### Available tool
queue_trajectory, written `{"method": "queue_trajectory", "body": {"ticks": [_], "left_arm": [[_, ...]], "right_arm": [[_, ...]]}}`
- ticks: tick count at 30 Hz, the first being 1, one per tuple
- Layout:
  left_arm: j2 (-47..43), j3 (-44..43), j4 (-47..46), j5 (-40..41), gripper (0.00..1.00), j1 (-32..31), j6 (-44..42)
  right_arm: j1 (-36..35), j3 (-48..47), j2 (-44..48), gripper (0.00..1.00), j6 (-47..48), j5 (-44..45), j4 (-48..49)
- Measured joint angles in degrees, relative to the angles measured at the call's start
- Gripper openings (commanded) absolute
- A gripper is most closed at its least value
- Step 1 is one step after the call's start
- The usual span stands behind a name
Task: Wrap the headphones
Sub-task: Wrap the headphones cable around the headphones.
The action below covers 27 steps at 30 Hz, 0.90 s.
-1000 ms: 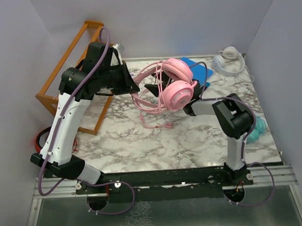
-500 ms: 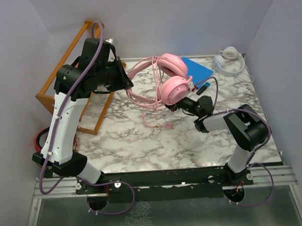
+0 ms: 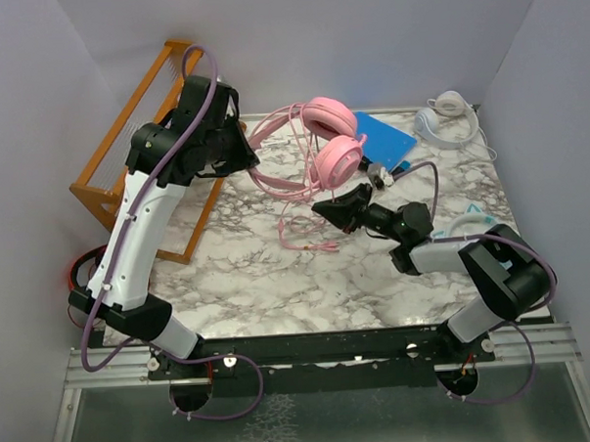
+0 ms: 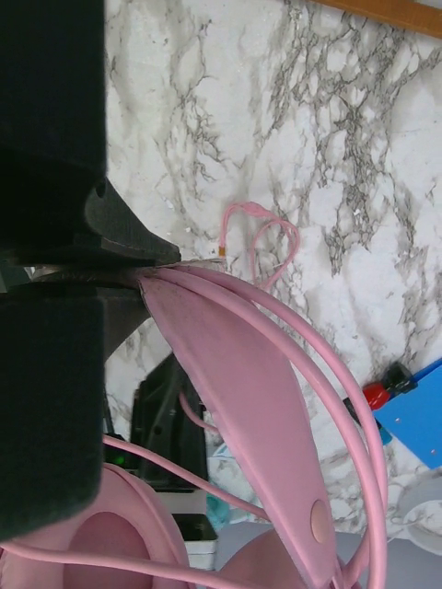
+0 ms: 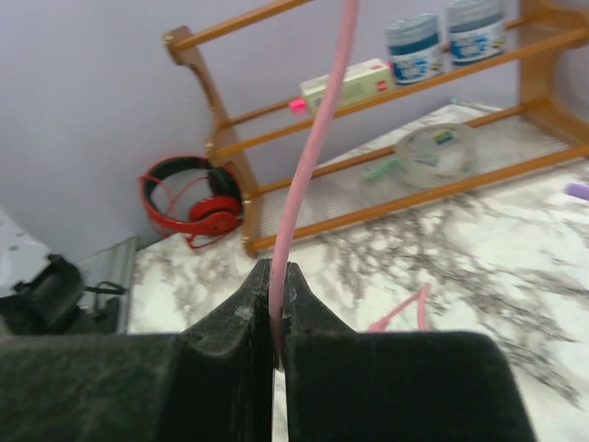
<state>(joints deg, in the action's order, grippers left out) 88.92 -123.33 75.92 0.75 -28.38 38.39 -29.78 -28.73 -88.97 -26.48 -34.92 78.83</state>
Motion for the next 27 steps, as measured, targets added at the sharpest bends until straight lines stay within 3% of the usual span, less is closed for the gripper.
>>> {"method": "queue_trajectory", "body": {"ticks": [8,13,18,23,27], "left_arm": [[-1.27,8.46,-4.39,5.51,0.00,-0.15,3.19],[-0.81,8.70,-3.61,12.07,0.00,-0.72,3.56],[-0.26,10.08,-4.55,16.00,0.00,-1.22,3.61],[-1.42,22.38,-15.72,21.49,0.00,-1.20,3.63],[-2.19,32.65,-24.59,24.35,0.00,-1.03,3.45]], "right_arm": [[-9.38,1.22,0.28,0.06,-8.96,-1.92,5.99],[-17.05,1.01,6.08,0.08,-7.80,-1.29,3.80],[-18.12,-0.04,11.76,0.14,-6.69,-0.37,-1.05],[-18.18,-3.30,14.53,0.22,-7.26,-0.33,-7.45],[-18.53,-5.95,14.16,0.22,-10.16,-0.13,-8.52]]}}
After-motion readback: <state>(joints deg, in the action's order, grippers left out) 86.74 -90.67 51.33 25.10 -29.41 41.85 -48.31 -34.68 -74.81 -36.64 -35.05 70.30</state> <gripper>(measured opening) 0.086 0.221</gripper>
